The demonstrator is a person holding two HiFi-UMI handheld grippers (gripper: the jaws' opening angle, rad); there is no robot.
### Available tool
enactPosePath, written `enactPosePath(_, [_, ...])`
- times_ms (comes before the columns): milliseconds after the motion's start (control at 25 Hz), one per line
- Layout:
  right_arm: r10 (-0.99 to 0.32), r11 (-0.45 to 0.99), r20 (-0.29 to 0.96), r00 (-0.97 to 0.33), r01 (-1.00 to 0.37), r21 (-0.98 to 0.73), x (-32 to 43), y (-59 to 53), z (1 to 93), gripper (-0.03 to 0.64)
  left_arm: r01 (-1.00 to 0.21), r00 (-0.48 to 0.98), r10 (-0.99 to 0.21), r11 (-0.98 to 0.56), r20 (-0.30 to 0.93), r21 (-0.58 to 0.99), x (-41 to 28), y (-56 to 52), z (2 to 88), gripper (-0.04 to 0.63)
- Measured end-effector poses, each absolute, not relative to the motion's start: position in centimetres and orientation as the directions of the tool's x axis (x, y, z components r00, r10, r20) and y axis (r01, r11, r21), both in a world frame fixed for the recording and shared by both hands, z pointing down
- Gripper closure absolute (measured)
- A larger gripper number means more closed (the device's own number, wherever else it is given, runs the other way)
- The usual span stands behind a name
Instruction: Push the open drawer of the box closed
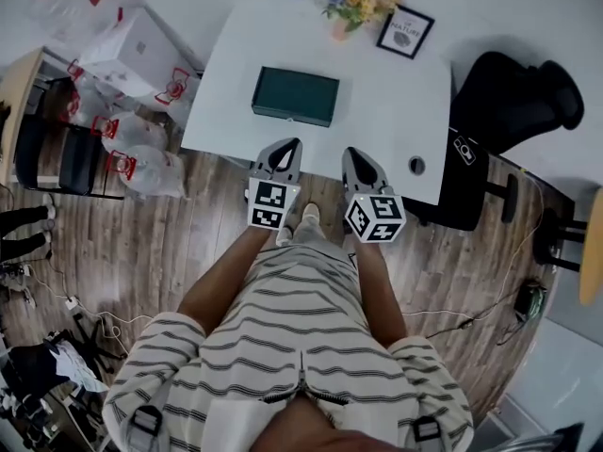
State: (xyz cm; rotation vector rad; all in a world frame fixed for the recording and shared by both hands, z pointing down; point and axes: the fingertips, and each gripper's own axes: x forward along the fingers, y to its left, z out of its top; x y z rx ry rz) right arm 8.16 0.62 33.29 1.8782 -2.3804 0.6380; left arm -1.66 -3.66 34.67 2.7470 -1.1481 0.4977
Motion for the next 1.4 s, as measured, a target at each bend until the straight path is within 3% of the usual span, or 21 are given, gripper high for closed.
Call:
enactPosePath(520, [-0.961, 0.153, 0.191, -0.198, -0.962, -0.226, 10.7, 3.9, 27.8, 0.617, -0.653, 0.735, -0.641, -0.757, 0.221, -0.024, 0.4, -1.2, 28.4, 0.594])
enactPosePath(1400, [-0.981, 0.100, 0.147, -0.129, -0.976, -0.192, 11.9, 4.9, 26.5, 0.617, -0.626, 0.762, -0.620, -0.779, 0.187, -0.033, 1.1, -0.5, 27.3, 0.594])
